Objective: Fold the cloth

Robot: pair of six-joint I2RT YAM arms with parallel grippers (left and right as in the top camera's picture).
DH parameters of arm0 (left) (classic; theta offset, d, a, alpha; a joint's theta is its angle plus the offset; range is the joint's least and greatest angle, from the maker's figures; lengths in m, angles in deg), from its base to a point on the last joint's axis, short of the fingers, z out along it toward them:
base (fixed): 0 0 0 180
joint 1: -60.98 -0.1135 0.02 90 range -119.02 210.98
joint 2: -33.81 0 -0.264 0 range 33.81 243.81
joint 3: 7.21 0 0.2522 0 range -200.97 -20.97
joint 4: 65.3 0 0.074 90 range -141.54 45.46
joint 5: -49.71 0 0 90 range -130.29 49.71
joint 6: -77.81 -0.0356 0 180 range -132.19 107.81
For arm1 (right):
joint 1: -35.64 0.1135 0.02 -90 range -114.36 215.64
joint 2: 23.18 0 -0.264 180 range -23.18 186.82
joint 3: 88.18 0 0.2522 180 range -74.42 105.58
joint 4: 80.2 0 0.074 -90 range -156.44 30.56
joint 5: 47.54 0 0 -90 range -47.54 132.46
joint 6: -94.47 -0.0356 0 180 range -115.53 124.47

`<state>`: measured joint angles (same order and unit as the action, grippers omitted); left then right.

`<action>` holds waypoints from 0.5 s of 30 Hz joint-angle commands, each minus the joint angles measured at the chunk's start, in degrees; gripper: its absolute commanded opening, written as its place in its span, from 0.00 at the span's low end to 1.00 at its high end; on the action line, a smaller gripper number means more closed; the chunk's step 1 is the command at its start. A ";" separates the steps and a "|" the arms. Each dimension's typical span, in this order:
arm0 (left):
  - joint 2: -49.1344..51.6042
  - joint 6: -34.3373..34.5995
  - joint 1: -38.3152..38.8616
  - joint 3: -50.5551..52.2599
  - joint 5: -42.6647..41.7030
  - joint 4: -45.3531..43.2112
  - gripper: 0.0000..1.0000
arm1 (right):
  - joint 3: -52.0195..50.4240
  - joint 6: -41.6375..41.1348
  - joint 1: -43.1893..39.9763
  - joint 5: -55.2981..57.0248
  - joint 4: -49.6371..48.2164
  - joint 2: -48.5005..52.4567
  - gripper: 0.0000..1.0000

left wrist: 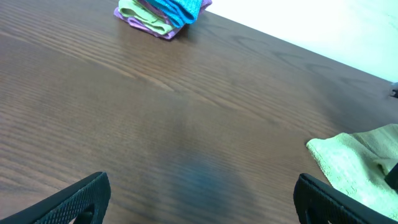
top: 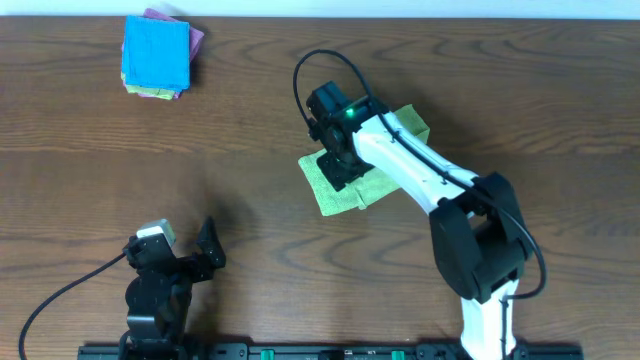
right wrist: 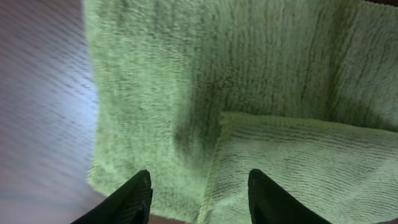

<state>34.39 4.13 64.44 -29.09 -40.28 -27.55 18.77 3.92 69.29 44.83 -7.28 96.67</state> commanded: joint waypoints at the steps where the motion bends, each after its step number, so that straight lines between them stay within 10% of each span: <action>1: -0.33 0.00 -0.22 1.03 0.37 0.42 0.95 | -0.15 0.17 0.22 4.79 -0.07 1.20 0.49; 15: -0.33 -0.02 -0.22 1.03 0.37 0.42 0.95 | -0.46 0.22 0.09 5.53 -1.05 2.14 0.40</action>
<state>34.39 4.13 64.44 -29.09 -40.28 -27.53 18.77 3.92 69.29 50.21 -8.09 98.07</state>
